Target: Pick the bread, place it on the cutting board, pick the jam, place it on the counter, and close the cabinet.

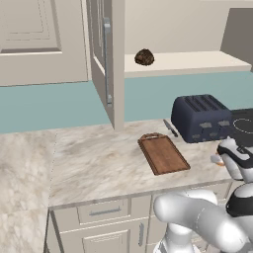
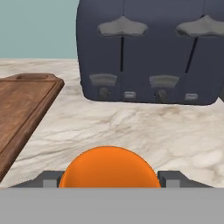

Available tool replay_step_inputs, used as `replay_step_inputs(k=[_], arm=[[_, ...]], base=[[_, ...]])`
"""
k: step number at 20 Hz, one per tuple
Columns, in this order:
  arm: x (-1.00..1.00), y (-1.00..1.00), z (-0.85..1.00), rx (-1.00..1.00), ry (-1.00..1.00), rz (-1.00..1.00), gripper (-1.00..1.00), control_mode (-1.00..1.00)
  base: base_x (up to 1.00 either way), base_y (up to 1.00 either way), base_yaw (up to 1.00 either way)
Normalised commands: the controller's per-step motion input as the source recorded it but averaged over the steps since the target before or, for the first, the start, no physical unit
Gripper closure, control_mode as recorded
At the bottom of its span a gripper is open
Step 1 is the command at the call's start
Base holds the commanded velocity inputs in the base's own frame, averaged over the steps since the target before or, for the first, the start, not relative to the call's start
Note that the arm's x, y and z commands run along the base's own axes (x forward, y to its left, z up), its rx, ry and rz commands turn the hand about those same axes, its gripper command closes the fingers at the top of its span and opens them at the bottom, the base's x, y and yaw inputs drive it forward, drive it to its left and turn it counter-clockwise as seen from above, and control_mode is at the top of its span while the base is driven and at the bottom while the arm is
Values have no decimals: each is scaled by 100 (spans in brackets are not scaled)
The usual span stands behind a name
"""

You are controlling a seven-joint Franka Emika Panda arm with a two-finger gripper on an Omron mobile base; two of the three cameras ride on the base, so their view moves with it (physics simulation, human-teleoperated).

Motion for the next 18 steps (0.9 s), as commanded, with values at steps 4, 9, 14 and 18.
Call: replay_step_inputs(k=[4, 9, 14, 18], arm=[[16, 0, -20, 0, 0, 0, 100, -100], [17, 0, -17, 0, 0, 0, 100, -100], [16, 0, -10, 0, 0, 0, 100, -100], [16, -1, -11, 0, 0, 0, 100, -100]], base=[[0, 0, 0], [0, 0, 0], [0, 0, 0], [0, 0, 0]])
